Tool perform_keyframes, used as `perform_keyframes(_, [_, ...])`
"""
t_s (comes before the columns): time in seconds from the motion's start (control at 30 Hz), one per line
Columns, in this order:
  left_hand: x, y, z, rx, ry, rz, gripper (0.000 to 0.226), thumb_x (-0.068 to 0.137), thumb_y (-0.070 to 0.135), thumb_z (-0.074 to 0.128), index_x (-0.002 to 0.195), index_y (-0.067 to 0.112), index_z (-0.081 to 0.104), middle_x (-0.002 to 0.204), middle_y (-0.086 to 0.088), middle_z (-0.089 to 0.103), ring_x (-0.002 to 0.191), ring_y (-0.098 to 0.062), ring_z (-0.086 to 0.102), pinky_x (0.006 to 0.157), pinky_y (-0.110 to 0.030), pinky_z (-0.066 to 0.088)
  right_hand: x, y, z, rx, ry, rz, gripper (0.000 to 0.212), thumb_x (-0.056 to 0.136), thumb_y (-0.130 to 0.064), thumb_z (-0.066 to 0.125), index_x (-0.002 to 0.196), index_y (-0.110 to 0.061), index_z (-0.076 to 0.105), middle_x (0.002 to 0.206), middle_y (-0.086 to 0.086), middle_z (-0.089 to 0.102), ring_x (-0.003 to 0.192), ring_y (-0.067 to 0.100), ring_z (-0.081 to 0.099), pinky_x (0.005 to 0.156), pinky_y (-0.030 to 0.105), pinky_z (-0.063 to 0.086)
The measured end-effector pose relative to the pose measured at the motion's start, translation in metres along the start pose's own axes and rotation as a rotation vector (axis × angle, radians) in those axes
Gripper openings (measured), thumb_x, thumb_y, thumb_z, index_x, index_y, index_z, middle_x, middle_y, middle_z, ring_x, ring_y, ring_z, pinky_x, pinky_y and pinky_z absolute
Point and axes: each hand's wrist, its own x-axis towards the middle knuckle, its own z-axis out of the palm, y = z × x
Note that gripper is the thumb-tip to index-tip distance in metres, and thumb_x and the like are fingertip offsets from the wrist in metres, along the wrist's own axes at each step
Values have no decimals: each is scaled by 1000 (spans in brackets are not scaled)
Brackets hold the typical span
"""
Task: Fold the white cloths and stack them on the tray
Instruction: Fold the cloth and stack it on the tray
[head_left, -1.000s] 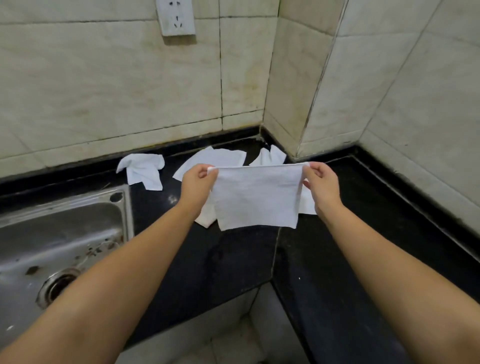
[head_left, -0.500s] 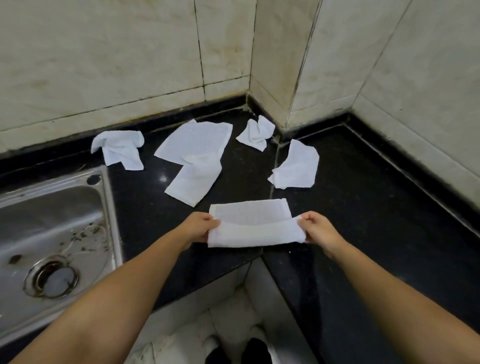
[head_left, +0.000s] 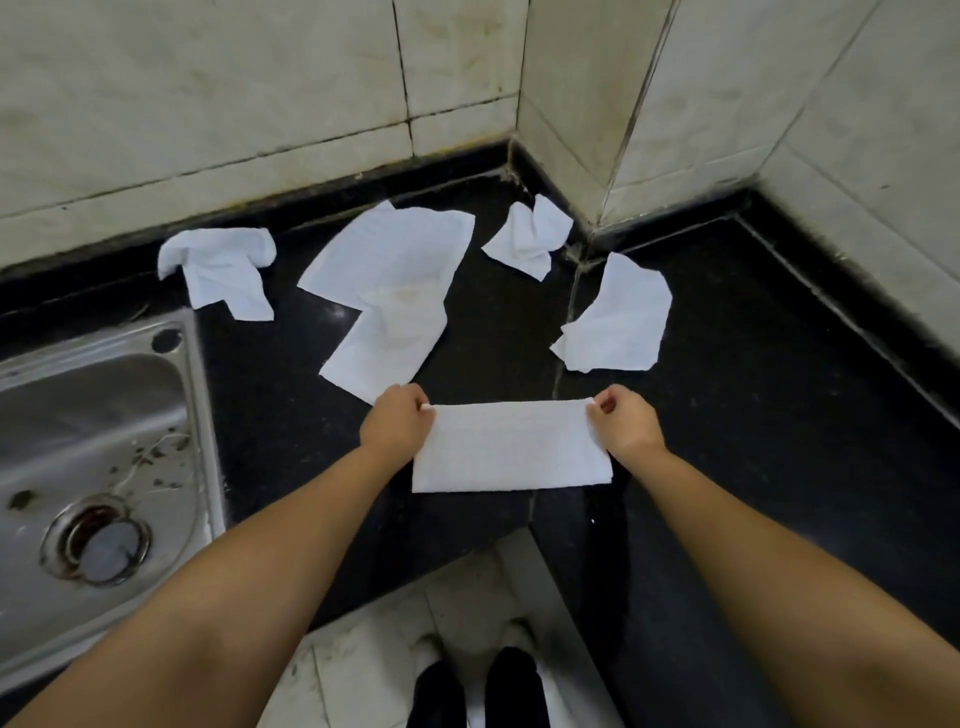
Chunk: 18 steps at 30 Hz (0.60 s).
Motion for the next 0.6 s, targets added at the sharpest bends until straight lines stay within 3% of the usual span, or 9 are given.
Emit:
perform_keyframes(0.13, [3,0,6,134,20,81,16,93,15,49,106,11,56,110,-7,50,99,-24,52,75,-34,43,-5,-1,4,-158,79,-65,16,94,-27,51,101,-14,56,109,9,55,92,25,58,77,37,50])
perform_keyframes(0.23, [4,2,5,193,-40,104,25,94,13,45,118,10,53,118,-9,51,108,-26,51,86,-38,45,-14,-8,1,-225,150,-168,26,92,-22,53,116,-12,53,117,10,52,106,27,53,83,40,49])
perform_keyframes(0.37, [4,4,-5,161,-150,76,16,92,17,52,102,8,61,111,-10,55,101,-26,55,81,-34,46,-39,-39,16,-180,-4,-392,20,93,-20,51,111,-13,58,114,6,53,100,21,54,80,32,44])
perform_keyframes(0.47, [-2,5,-13,-127,-226,-14,8,90,19,58,93,12,58,98,-6,58,89,-18,54,74,-29,43,-65,-68,40,-92,-155,-516,21,95,-20,49,114,-14,57,109,5,55,84,12,51,75,26,43])
perform_keyframes(0.6, [-18,12,-26,-683,-361,-154,19,91,19,60,106,7,61,103,-9,64,99,-21,61,82,-31,52,-76,-98,53,79,-345,-488,39,96,-18,47,136,-21,44,97,-3,55,82,10,52,73,22,42])
